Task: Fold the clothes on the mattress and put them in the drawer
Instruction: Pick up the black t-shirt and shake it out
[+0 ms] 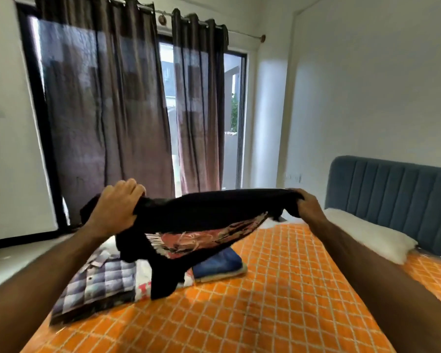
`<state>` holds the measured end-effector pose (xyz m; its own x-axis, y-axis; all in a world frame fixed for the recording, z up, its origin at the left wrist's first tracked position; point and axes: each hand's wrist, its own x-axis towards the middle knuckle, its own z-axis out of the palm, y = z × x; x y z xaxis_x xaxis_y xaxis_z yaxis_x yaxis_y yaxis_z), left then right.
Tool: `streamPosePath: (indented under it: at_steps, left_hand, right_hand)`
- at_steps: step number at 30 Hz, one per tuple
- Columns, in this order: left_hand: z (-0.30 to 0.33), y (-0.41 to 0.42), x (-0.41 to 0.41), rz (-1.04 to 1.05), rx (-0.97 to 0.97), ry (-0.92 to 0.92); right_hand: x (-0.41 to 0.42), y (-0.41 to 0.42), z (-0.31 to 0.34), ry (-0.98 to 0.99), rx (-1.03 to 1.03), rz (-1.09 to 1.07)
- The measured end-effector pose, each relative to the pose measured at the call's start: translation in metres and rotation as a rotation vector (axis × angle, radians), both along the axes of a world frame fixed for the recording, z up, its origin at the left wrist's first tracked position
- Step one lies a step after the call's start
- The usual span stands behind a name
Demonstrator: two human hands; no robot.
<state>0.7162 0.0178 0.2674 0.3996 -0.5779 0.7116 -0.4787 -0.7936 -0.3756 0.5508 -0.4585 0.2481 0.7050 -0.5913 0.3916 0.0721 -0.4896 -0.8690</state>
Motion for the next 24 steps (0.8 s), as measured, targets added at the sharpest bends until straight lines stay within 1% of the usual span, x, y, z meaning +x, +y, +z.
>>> streamPosePath:
  at_steps: [2,4,6,8,9,10,11,13,14,16,18,19,21,24]
  left_hand:
    - [-0.045,0.009,-0.011,0.009,0.132,0.073]
    - [-0.104,0.024,-0.028,-0.021,0.256,0.214]
    - [-0.153,0.039,-0.055,0.002,0.406,0.419]
    - [-0.191,0.048,-0.085,0.085,0.665,0.660]
    - [-0.209,0.051,-0.104,0.118,0.794,0.776]
    - [-0.220,0.052,-0.120,0.150,0.886,0.872]
    - [-0.235,0.055,-0.133,0.165,0.909,0.960]
    - [-0.260,0.061,-0.143,0.188,0.865,1.107]
    - [-0.272,0.061,-0.143,0.188,0.844,1.160]
    - [-0.295,0.057,-0.142,0.171,0.787,1.211]
    - [-0.316,0.044,-0.142,0.143,0.735,1.172]
    - [-0.325,0.036,-0.143,0.145,0.714,1.127]
    - [-0.346,0.016,-0.142,0.204,0.698,1.045]
    - [-0.373,-0.004,-0.142,0.319,0.543,1.037]
  right_hand:
    - [-0.019,-0.008,-0.033,0.115,-0.154,0.039]
    - [-0.041,-0.012,-0.081,0.283,-0.297,0.108]
    - [-0.062,-0.015,-0.132,0.427,-0.456,0.126]
    - [-0.087,-0.010,-0.186,0.632,-0.637,0.095]
    - [-0.104,-0.008,-0.216,0.743,-0.717,0.118]
    - [-0.118,-0.002,-0.238,0.833,-0.788,0.162]
    - [-0.134,0.004,-0.262,0.898,-0.792,0.203]
    - [-0.160,0.018,-0.296,0.984,-0.787,0.289]
    - [-0.168,0.023,-0.309,1.036,-0.824,0.318]
    - [-0.175,0.028,-0.328,1.141,-0.904,0.314]
    - [-0.174,0.034,-0.340,1.213,-0.923,0.307]
    - [-0.173,0.036,-0.343,1.212,-0.940,0.298]
    - [-0.166,0.039,-0.349,1.234,-0.925,0.301]
    - [-0.162,0.044,-0.359,1.212,-0.871,0.325]
